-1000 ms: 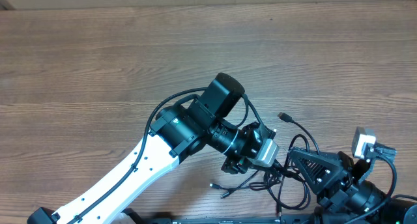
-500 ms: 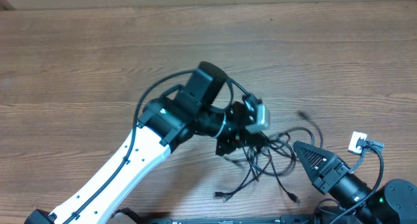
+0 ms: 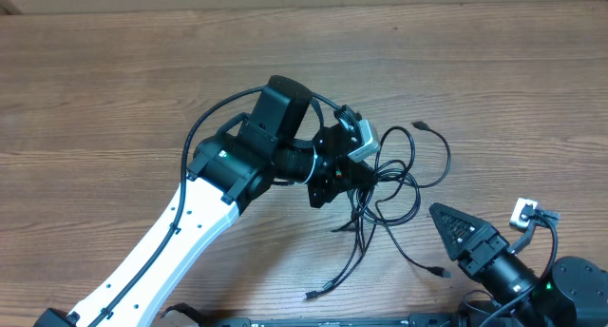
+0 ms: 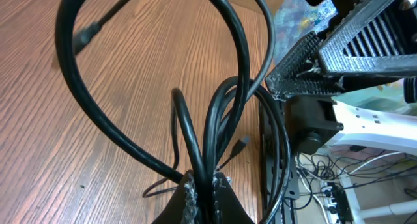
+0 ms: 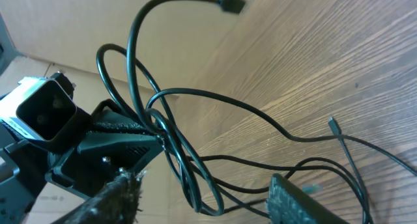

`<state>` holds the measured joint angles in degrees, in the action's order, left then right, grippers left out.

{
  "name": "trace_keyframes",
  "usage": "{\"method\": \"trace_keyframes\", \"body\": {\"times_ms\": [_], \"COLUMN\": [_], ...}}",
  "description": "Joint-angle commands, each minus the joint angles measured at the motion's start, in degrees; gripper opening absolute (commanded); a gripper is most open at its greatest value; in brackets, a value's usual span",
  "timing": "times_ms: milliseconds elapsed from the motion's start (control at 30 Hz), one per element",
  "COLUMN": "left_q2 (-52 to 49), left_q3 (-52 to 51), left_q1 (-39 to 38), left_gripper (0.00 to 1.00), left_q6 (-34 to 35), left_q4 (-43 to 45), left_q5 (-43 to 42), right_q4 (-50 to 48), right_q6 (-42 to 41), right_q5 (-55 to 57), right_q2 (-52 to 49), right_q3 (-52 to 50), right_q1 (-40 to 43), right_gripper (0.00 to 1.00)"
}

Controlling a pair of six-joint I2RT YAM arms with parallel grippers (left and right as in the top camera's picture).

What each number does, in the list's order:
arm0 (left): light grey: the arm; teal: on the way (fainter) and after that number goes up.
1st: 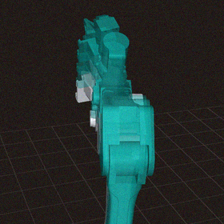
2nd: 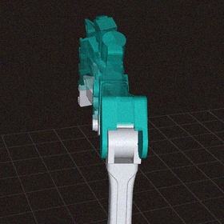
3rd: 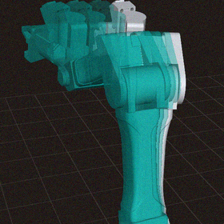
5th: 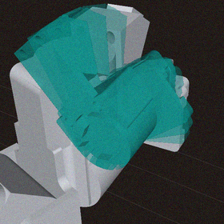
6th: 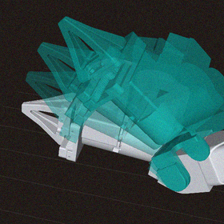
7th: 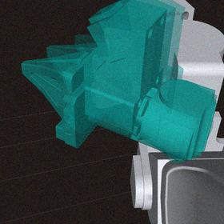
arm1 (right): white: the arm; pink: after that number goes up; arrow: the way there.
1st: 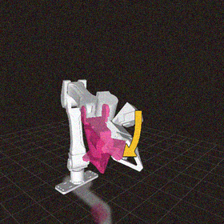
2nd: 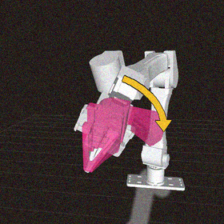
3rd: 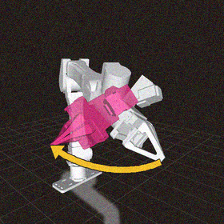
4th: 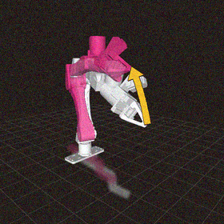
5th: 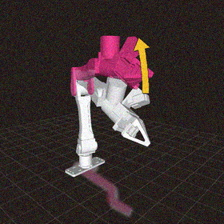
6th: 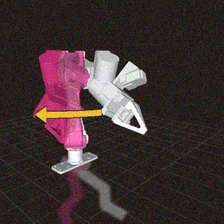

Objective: Untangle cables

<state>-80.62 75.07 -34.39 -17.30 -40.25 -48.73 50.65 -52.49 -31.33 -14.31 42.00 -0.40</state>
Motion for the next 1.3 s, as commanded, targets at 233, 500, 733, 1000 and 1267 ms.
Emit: {"method": "trace_keyframes", "body": {"times_ms": [233,500,733,1000,1267], "left_q2": [1.66,1.66,1.66,1.68,1.68], "left_q3": [0.85,0.85,0.85,1.16,10.67], "left_q1": [-0.44,-4.87,-7.87,-10.64,-10.62], "left_gripper": [0.04,0.04,0.04,0.04,0.04], "left_q6": [-5.79,-10.58,-6.32,2.54,4.07], "left_q4": [-0.9,-1.11,-2.6,-2.99,-6.95], "left_q5": [0.48,8.02,22.73,37.22,30.64], "right_q4": [-4.59,-5.29,0.02,1.31,-0.87], "right_q6": [-0.04,-0.02,0.02,1.9,5.22], "right_q5": [-5.62,-1.62,7.5,9.35,3.82], "right_q2": [0.28,0.28,0.28,-0.15,-0.24], "right_q3": [0.72,0.72,0.72,0.72,0.72], "right_q1": [0.11,0.11,0.11,0.11,0.11], "right_gripper": [1.0,1.0,1.0,1.0,1.0]}}
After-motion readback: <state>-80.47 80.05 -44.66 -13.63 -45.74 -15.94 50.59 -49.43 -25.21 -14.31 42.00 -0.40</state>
